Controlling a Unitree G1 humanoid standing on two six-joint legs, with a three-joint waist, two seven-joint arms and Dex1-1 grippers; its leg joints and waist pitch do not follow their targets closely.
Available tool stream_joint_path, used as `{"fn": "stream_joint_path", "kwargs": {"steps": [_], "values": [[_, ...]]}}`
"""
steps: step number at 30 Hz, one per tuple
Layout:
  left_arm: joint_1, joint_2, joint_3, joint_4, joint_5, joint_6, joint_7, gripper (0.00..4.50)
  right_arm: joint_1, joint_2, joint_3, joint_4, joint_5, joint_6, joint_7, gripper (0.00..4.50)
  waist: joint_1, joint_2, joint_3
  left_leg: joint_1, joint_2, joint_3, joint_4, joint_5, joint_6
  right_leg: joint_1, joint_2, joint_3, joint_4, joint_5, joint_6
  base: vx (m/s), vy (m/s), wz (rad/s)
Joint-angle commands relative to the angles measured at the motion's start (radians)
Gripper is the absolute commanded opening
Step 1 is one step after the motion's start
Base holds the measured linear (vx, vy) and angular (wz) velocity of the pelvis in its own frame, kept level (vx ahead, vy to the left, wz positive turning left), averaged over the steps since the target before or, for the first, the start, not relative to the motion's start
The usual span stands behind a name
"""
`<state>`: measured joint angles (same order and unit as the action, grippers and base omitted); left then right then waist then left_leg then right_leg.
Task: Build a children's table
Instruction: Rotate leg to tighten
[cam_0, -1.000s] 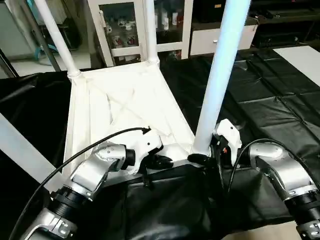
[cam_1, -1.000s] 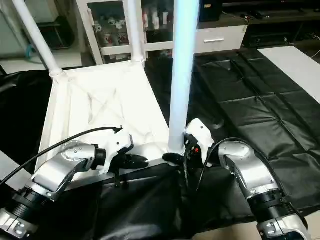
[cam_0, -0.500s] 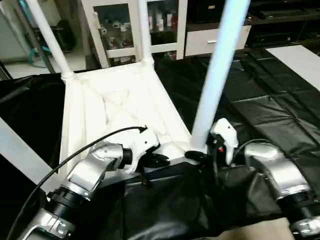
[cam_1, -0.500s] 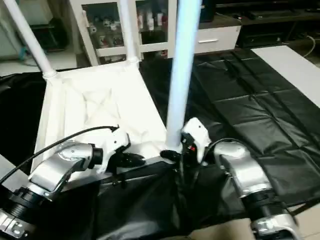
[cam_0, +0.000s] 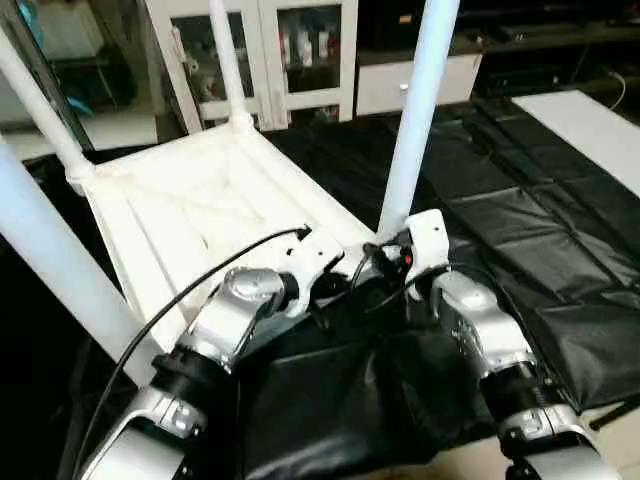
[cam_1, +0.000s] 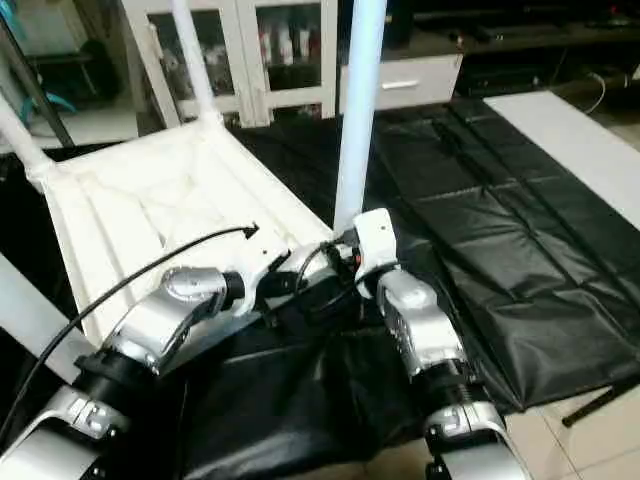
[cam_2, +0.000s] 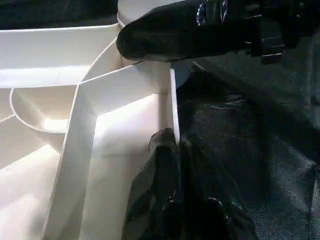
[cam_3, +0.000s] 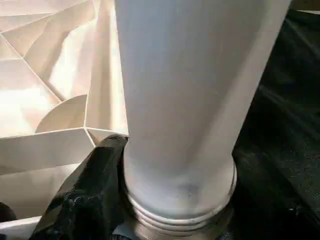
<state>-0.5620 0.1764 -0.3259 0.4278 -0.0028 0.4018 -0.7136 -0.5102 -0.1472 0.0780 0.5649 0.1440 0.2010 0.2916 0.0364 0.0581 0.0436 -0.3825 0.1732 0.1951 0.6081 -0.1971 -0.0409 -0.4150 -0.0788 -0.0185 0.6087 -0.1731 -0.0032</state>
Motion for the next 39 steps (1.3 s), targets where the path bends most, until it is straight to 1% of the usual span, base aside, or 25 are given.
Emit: {"fn": "stream_joint_path", "kwargs": {"steps": [1, 3, 4, 5, 6, 9, 10, 11, 12, 13, 14, 15, 16, 19, 20, 22, 23, 24, 26, 27, 28, 29, 31, 37, 39], "values": [[0.013, 0.002, -0.037, -0.001, -0.001, 0.005, -0.035, 0.00, -0.008, -0.012, -0.052, 0.036, -0.012, 0.012, -0.061, 2.74, 0.008, -0.007, -0.060, 0.012, 0.040, -0.027, -0.084, -0.248, 0.012, 0.043, -0.053, 0.021, -0.082, -0.239, -0.198, 0.000, 0.000, 0.00], [-0.020, -0.030, -0.021, 0.050, 0.015, 0.004, 0.031, 0.00, -0.032, 0.029, -0.054, 0.078, -0.026, 0.008, -0.139, 2.72, 0.006, -0.005, -0.059, 0.014, 0.039, -0.025, -0.084, -0.261, 0.008, 0.040, -0.052, 0.021, -0.084, -0.252, -0.200, 0.000, 0.000, 0.00], [-0.045, -0.051, 0.000, 0.098, 0.026, -0.001, 0.097, 0.00, -0.058, 0.082, -0.043, 0.108, -0.050, -0.003, -0.216, 2.72, 0.000, 0.025, -0.059, 0.019, 0.039, -0.026, -0.084, -0.275, -0.009, 0.033, -0.052, 0.022, -0.082, -0.264, -0.203, 0.000, 0.000, 0.00], [-0.073, -0.075, 0.028, 0.152, 0.042, -0.015, 0.172, 0.00, -0.089, 0.151, -0.053, 0.135, -0.049, -0.039, -0.275, 2.72, -0.011, 0.006, -0.056, 0.021, 0.035, -0.025, -0.086, -0.311, -0.023, 0.031, -0.045, 0.019, -0.089, -0.293, -0.200, 0.000, 0.000, 0.00], [-0.074, -0.076, 0.030, 0.154, 0.043, -0.015, 0.174, 0.00, -0.091, 0.155, -0.054, 0.135, -0.048, -0.043, -0.272, 2.72, -0.009, 0.003, -0.056, 0.024, 0.034, -0.027, -0.087, -0.337, -0.028, 0.033, -0.050, 0.020, -0.094, -0.340, -0.185, 0.000, 0.000, 0.00], [-0.074, -0.079, 0.038, 0.159, 0.046, -0.028, 0.176, 0.00, -0.095, 0.166, -0.053, 0.133, -0.027, -0.085, -0.217, 2.72, -0.003, 0.007, -0.057, 0.023, 0.037, -0.028, -0.088, -0.338, -0.016, 0.032, -0.052, 0.022, -0.097, -0.351, -0.168, 0.000, 0.000, 0.00], [-0.069, -0.072, 0.036, 0.158, 0.043, -0.039, 0.164, 0.00, -0.093, 0.164, -0.039, 0.143, -0.040, -0.109, -0.223, 2.72, -0.003, 0.024, -0.058, 0.021, 0.038, -0.029, -0.091, -0.330, -0.018, 0.032, -0.051, 0.019, -0.095, -0.310, -0.168, 0.000, 0.000, 0.00], [-0.067, -0.069, 0.035, 0.156, 0.043, -0.041, 0.158, 0.00, -0.092, 0.164, -0.034, 0.146, -0.044, -0.114, -0.226, 2.72, -0.005, 0.018, -0.058, 0.019, 0.038, -0.029, -0.090, -0.332, -0.017, 0.033, -0.050, 0.019, -0.095, -0.299, -0.170, 0.000, 0.000, 0.00], [-0.066, -0.066, 0.035, 0.154, 0.043, -0.045, 0.157, 0.00, -0.092, 0.165, -0.032, 0.145, -0.047, -0.116, -0.225, 2.72, -0.003, 0.026, -0.060, 0.017, 0.037, -0.031, -0.090, -0.322, -0.016, 0.038, -0.052, 0.019, -0.089, -0.274, -0.179, 0.000, 0.000, 0.00], [-0.065, -0.064, 0.034, 0.153, 0.043, -0.048, 0.156, 0.00, -0.092, 0.166, -0.031, 0.145, -0.048, -0.117, -0.223, 2.72, -0.004, 0.021, -0.058, 0.016, 0.037, -0.028, -0.090, -0.322, -0.012, 0.037, -0.050, 0.018, -0.092, -0.269, -0.180, 0.000, 0.000, 0.00], [-0.058, -0.052, 0.031, 0.140, 0.038, -0.073, 0.129, 0.00, -0.085, 0.168, -0.026, 0.121, -0.059, -0.134, -0.190, 2.72, -0.003, 0.024, -0.060, 0.016, 0.036, -0.029, -0.089, -0.314, -0.008, 0.039, -0.052, 0.018, -0.088, -0.261, -0.186, 0.000, 0.000, 0.00], [-0.057, -0.050, 0.030, 0.138, 0.037, -0.078, 0.123, 0.00, -0.083, 0.168, -0.025, 0.115, -0.060, -0.136, -0.184, 2.72, -0.003, 0.022, -0.061, 0.014, 0.036, -0.028, -0.087, -0.306, 0.000, 0.041, -0.052, 0.019, -0.089, -0.254, -0.188, 0.000, 0.000, 0.00], [-0.043, -0.036, 0.027, 0.118, 0.033, -0.088, 0.097, 0.00, -0.064, 0.162, -0.022, 0.071, -0.062, -0.148, -0.156, 3.07, -0.001, 0.021, -0.062, 0.012, 0.037, -0.028, -0.087, -0.287, 0.007, 0.042, -0.054, 0.019, -0.087, -0.234, -0.194, 0.000, 0.000, 0.00], [-0.018, -0.012, 0.023, 0.080, 0.028, -0.084, 0.067, 0.00, -0.025, 0.145, -0.020, -0.003, -0.045, -0.147, -0.110, 3.41, 0.002, 0.023, -0.066, 0.007, 0.040, -0.028, -0.085, -0.231, 0.027, 0.048, -0.054, 0.019, -0.078, -0.154, -0.205, 0.000, 0.000, 0.00], [0.001, 0.008, 0.017, 0.052, 0.024, -0.081, 0.040, 0.00, 0.006, 0.119, -0.010, -0.061, -0.034, -0.126, -0.068, 3.43, 0.003, 0.007, -0.069, 0.007, 0.040, -0.026, -0.081, -0.200, 0.042, 0.052, -0.052, 0.018, -0.073, -0.106, -0.218, 0.000, 0.000, 0.00], [0.014, 0.024, 0.013, 0.030, 0.020, -0.079, 0.021, 0.00, 0.027, 0.101, -0.007, -0.103, -0.014, -0.100, -0.029, 3.74, 0.007, 0.016, -0.068, 0.005, 0.043, -0.026, -0.079, -0.159, 0.071, 0.054, -0.054, 0.017, -0.066, -0.063, -0.230, 0.000, 0.000, 0.00], [0.022, 0.035, 0.011, 0.010, 0.013, -0.079, -0.001, 0.00, 0.043, 0.077, -0.001, -0.141, 0.002, -0.077, 0.012, 3.74, 0.005, 0.003, -0.068, 0.005, 0.043, -0.024, -0.078, -0.158, 0.076, 0.053, -0.053, 0.018, -0.069, -0.066, -0.232, 0.000, 0.000, 0.00], [0.028, 0.044, 0.010, -0.003, 0.008, -0.080, -0.018, 0.00, 0.054, 0.061, 0.003, -0.168, 0.012, -0.061, 0.043, 3.82, 0.009, 0.012, -0.068, 0.010, 0.044, -0.024, -0.078, -0.152, 0.081, 0.051, -0.053, 0.018, -0.067, -0.075, -0.239, 0.000, 0.000, 0.00], [0.048, 0.075, 0.001, -0.041, 0.001, -0.082, -0.065, 0.00, 0.090, -0.015, 0.014, -0.250, 0.036, -0.021, 0.145, 3.82, 0.012, 0.013, -0.065, 0.012, 0.048, -0.025, -0.080, -0.157, 0.085, 0.051, -0.052, 0.018, -0.068, -0.088, -0.235, 0.000, 0.000, 0.00], [0.053, 0.084, -0.003, -0.052, -0.001, -0.084, -0.079, 0.00, 0.100, -0.040, 0.016, -0.274, 0.040, -0.012, 0.176, 3.82, 0.014, 0.009, -0.064, 0.013, 0.050, -0.024, -0.081, -0.164, 0.082, 0.050, -0.050, 0.018, -0.070, -0.098, -0.230, 0.000, 0.000, 0.00], [0.062, 0.097, -0.007, -0.071, -0.006, -0.079, -0.102, 0.00, 0.113, -0.075, 0.011, -0.301, 0.051, 0.002, 0.214, 3.82, 0.017, 0.011, -0.064, 0.015, 0.050, -0.024, -0.081, -0.169, 0.077, 0.050, -0.051, 0.019, -0.070, -0.104, -0.229, 0.000, 0.000, 0.00], [0.075, 0.112, -0.017, -0.097, -0.017, -0.083, -0.142, 0.00, 0.128, -0.118, 0.003, -0.328, 0.067, 0.014, 0.269, 3.82, 0.020, 0.004, -0.064, 0.017, 0.050, -0.022, -0.081, -0.171, 0.077, 0.050, -0.051, 0.020, -0.072, -0.111, -0.228, 0.000, 0.000, 0.00], [0.101, 0.141, -0.036, -0.147, -0.042, -0.084, -0.218, 0.00, 0.153, -0.194, 0.001, -0.362, 0.085, 0.026, 0.370, 3.82, 0.029, 0.007, -0.063, 0.017, 0.052, -0.022, -0.081, -0.169, 0.074, 0.049, -0.054, 0.021, -0.071, -0.121, -0.227, 0.000, 0.000, 0.00], [0.154, 0.208, -0.092, -0.273, -0.097, -0.034, -0.360, 0.00, 0.214, -0.367, 0.072, -0.399, 0.099, 0.056, 0.632, 3.82, 0.048, 0.008, -0.061, 0.017, 0.053, -0.020, -0.079, -0.172, 0.083, 0.048, -0.055, 0.022, -0.071, -0.124, -0.235, 0.000, 0.000, 0.00], [0.155, 0.211, -0.093, -0.278, -0.098, -0.028, -0.365, 0.00, 0.218, -0.374, 0.076, -0.405, 0.110, 0.055, 0.654, 3.82, 0.055, -0.003, -0.060, 0.018, 0.053, -0.018, -0.078, -0.175, 0.083, 0.046, -0.057, 0.023, -0.074, -0.152, -0.234, 0.000, 0.000, 0.00]]}}
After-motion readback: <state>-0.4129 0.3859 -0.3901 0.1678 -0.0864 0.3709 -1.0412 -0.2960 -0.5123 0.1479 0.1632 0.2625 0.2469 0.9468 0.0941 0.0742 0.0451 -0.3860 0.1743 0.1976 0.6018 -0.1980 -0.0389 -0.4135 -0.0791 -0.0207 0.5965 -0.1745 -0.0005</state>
